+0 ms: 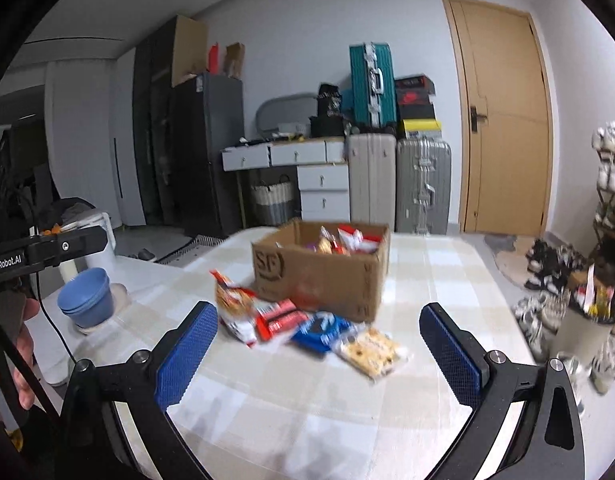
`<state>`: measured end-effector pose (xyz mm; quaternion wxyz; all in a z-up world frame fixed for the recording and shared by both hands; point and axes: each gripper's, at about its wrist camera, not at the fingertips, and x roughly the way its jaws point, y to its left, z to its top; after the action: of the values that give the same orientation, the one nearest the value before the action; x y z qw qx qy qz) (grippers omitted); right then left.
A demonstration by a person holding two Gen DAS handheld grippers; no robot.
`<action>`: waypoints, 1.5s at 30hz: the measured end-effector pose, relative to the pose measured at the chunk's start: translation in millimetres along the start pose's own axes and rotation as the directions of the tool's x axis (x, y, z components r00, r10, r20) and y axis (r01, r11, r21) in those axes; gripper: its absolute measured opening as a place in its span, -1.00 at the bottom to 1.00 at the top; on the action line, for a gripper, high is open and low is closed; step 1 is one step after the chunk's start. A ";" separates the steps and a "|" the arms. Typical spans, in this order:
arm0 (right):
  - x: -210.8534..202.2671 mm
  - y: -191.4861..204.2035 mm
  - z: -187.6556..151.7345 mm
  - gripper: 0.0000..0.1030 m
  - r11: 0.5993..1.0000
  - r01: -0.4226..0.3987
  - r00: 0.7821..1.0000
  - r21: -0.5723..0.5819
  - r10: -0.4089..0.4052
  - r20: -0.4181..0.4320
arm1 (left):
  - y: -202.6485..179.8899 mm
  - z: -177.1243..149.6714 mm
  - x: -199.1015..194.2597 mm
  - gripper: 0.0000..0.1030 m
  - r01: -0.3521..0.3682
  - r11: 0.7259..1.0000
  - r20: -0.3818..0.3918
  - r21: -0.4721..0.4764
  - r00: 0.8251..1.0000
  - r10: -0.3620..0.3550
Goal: Organize snacks
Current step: 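Move both open tools back toward the remaining snacks, then grasp noodle-snack bag with left tool while right tool grasps red biscuit pack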
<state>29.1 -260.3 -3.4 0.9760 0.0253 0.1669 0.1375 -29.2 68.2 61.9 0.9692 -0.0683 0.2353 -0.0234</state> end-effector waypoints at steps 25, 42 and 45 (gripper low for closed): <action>96.7 -35.1 -18.1 0.99 0.995 -0.016 0.977 0.095 0.036 -0.212 | 0.1 -22.5 214.8 0.98 0.064 0.996 -0.296 -0.058 0.952 -0.079; 144.6 -48.6 -28.3 0.99 0.983 -0.078 0.942 0.167 0.128 -0.311 | -6.1 -28.6 310.3 0.69 0.086 0.996 -0.396 -0.024 0.914 -0.088; 149.0 -40.1 -25.8 0.99 0.987 -0.079 0.944 0.138 0.119 -0.308 | -2.2 -24.8 316.0 0.46 0.091 0.995 -0.403 -0.030 0.910 -0.095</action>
<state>166.1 -257.5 -79.0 0.9253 0.0717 0.3272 0.1780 240.0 38.5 -102.7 0.8972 -0.0780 0.4269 -0.0821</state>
